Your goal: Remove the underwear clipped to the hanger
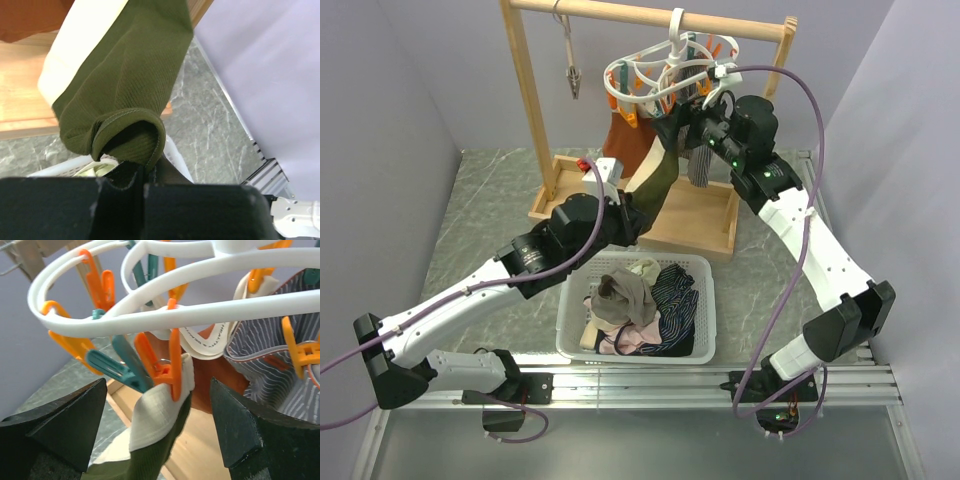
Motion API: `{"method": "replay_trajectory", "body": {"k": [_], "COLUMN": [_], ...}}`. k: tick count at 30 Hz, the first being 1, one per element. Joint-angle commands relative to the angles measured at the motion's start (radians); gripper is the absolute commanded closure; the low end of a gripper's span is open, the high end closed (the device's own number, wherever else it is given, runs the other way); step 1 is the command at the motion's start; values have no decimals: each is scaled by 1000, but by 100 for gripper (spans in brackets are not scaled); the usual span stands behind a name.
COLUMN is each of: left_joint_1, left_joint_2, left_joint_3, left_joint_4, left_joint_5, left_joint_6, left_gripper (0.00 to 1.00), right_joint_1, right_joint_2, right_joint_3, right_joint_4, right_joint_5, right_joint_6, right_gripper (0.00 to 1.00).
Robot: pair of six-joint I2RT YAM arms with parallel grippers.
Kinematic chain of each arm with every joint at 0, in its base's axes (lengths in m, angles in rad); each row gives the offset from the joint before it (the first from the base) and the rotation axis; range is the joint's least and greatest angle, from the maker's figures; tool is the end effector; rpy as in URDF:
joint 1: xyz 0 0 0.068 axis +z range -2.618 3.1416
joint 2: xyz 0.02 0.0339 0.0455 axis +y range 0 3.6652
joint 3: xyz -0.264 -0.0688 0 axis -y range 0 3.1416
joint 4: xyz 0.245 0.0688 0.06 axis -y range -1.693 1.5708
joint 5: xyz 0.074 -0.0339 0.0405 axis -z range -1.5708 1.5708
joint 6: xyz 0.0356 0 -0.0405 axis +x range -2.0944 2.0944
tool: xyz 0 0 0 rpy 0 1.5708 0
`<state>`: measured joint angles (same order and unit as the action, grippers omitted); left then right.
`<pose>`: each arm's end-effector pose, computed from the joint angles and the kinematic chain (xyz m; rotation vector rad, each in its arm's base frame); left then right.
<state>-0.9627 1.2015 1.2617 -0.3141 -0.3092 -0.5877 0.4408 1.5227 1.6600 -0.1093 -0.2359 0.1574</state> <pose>0.1632 -0.2155 0.4072 0.1275 1.8853 -0.8069 0.3133 0.1570 0.4732 -0.4108 1.5262 0.6531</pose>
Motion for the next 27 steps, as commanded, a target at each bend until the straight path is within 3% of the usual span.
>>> {"method": "replay_trajectory", "body": {"k": [1,11,16,25,26,27], "left_joint_1": [-2,-2,-4,-4,-4,-4], "left_joint_2": [-3,-20,-25,-22,-20,-20], "left_joint_3": [54,57,59,70,70,70], "left_joint_4": [52,40,41,27,29,29], "left_joint_5": [27,27,32,27,27,27], "left_joint_6": [14,9,8,15,15,14], "left_gripper": [99,99,99,99,99,99], "right_joint_1": [4,4,1,3,3,4], "right_joint_2": [-13,93,123,129,126,122], "right_joint_3": [36,173,222,211,211,210], "right_joint_4": [-9,-32,-46,49,56,68], "right_joint_5": [69,106,119,40,43,43], "right_joint_6": [-38,-81,-101,-73,-68,-62], "right_gripper": [10,16,26,59,73,79]}}
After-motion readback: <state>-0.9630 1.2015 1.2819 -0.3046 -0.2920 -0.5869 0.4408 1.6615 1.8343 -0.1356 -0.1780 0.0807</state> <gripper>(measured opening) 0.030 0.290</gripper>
